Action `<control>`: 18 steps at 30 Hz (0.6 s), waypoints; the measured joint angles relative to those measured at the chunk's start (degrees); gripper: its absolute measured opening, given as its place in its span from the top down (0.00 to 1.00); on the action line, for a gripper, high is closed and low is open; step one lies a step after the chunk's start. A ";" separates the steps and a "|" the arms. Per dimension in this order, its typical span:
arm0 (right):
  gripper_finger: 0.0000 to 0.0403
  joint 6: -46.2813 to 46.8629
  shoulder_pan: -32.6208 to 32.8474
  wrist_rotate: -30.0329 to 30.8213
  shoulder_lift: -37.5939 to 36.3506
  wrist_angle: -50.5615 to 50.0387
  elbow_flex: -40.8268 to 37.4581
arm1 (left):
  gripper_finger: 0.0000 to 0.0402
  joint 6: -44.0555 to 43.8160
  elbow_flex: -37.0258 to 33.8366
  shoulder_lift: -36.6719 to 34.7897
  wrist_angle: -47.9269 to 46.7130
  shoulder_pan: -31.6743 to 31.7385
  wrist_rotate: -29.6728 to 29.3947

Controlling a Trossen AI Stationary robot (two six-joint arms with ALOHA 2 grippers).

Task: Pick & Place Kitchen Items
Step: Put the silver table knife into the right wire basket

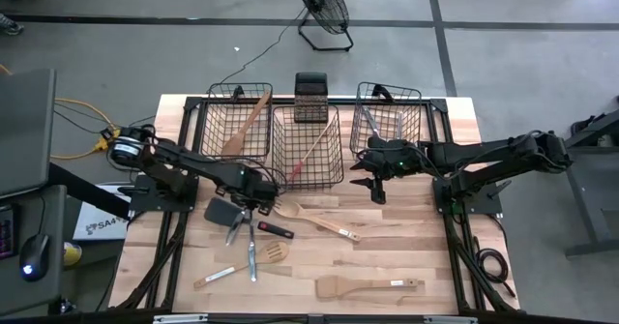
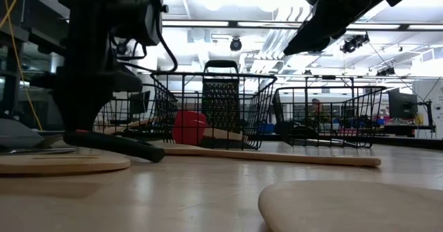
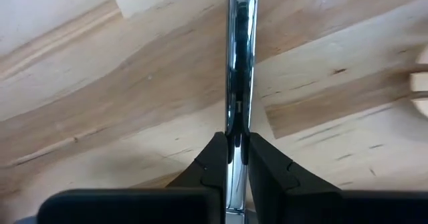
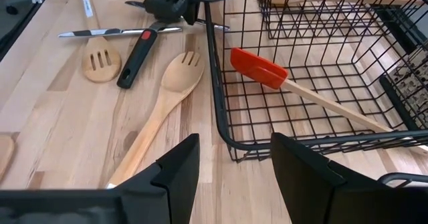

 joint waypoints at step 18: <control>0.56 -0.02 0.00 -0.20 0.00 -0.03 0.00 | 0.93 4.72 0.02 -14.64 2.92 -0.02 -4.42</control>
